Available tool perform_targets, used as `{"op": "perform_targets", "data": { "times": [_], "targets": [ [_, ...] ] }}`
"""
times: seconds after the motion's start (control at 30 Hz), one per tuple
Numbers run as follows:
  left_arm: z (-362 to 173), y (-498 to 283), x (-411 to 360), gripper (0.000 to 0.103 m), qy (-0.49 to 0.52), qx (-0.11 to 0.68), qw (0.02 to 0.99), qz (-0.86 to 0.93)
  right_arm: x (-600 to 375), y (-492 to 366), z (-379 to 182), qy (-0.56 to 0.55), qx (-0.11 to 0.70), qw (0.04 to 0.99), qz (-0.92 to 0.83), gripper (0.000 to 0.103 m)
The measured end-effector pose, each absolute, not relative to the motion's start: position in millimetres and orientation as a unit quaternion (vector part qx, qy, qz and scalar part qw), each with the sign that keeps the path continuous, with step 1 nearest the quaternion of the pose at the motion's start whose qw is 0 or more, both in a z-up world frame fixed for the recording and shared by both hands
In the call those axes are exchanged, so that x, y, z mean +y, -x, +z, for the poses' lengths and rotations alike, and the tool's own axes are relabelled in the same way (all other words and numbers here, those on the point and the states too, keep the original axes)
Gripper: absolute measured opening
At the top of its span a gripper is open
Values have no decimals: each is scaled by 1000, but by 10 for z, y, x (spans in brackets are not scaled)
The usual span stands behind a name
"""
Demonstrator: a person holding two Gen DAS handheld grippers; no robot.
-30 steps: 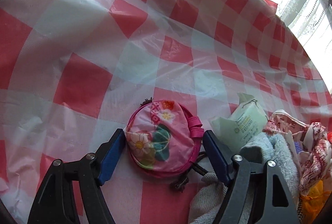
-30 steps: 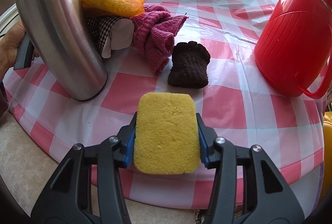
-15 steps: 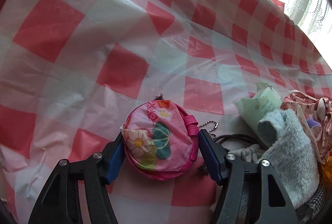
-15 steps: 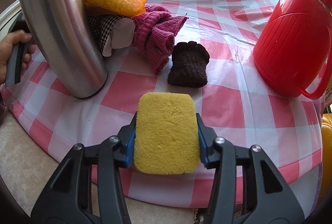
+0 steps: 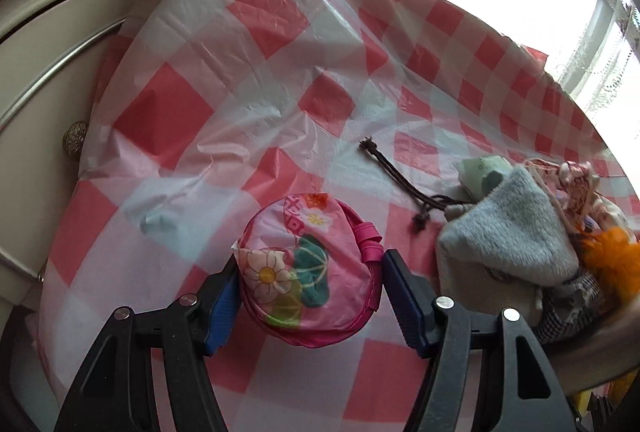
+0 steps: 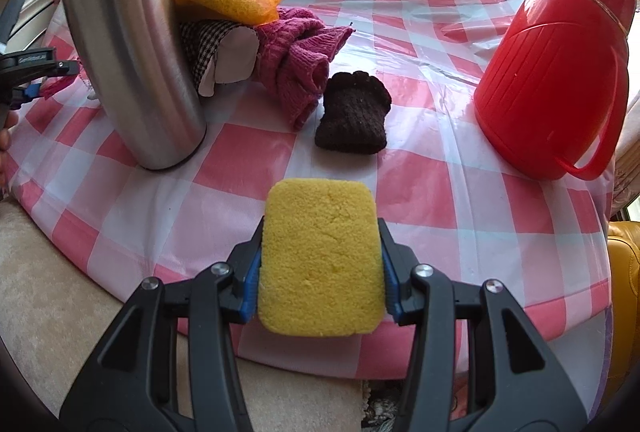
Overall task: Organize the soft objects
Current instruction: 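Carry the pink purse and yellow sponge over the white box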
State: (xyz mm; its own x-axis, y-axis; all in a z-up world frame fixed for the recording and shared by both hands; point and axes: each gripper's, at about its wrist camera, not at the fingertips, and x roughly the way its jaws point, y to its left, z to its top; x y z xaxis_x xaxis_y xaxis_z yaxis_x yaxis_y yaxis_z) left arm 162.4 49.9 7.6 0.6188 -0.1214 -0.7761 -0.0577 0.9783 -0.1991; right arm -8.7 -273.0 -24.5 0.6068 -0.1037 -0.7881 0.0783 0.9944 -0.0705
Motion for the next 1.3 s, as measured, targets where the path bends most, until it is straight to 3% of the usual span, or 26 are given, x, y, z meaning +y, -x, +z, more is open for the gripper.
{"op": "perform_targets", "data": {
  "times": [0.57,1.3],
  "targets": [
    [352,-589,-149,67,83,426,892,-122,-2825,539,-244,9,440,896,-61,51],
    [510,525,-1784,67,-22,438,846,-303,-3782,1532,-161,-73,432,887,-146,51]
  ]
}}
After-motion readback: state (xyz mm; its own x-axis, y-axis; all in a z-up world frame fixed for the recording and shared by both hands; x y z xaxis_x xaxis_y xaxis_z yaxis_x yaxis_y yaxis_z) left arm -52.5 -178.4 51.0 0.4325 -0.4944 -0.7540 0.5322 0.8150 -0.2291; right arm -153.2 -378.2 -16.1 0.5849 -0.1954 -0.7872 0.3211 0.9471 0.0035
